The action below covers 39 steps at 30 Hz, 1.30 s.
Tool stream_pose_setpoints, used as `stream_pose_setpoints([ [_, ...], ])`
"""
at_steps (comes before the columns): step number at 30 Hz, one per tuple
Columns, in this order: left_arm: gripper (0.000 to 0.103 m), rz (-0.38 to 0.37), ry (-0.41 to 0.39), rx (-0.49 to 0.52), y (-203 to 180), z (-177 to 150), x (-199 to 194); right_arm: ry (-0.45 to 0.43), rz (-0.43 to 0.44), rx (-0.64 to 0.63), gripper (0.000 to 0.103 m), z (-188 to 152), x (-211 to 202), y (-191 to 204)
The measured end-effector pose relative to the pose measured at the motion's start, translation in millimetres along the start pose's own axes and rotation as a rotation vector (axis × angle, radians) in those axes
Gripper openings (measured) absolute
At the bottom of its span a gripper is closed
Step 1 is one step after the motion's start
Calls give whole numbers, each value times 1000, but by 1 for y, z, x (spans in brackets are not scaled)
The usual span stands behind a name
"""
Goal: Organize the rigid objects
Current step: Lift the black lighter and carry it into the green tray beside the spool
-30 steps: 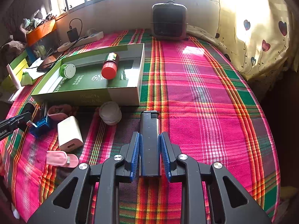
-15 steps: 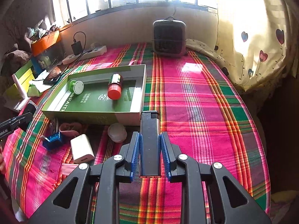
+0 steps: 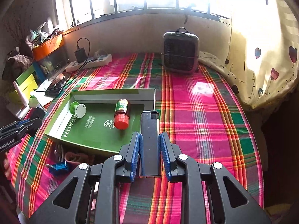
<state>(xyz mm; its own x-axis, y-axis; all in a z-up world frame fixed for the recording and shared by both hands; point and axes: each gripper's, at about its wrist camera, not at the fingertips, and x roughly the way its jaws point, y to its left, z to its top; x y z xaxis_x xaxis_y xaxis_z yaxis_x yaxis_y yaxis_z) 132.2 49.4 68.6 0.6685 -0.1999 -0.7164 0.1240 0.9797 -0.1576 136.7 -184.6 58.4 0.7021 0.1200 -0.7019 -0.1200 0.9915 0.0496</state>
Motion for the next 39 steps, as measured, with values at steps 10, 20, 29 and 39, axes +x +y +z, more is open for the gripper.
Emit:
stream_pose_setpoints([
  [10, 22, -20, 47, -8, -5, 12, 32, 45, 6, -9, 24, 23, 41, 10],
  [20, 22, -6, 85, -3, -6, 15, 58, 95, 26, -13, 24, 33, 73, 14],
  [29, 22, 11, 117, -8, -1, 15, 75, 125, 12, -47, 24, 38, 94, 22],
  [39, 22, 18, 120, 1, -5, 17, 81, 143, 16, -65, 24, 38, 104, 28],
])
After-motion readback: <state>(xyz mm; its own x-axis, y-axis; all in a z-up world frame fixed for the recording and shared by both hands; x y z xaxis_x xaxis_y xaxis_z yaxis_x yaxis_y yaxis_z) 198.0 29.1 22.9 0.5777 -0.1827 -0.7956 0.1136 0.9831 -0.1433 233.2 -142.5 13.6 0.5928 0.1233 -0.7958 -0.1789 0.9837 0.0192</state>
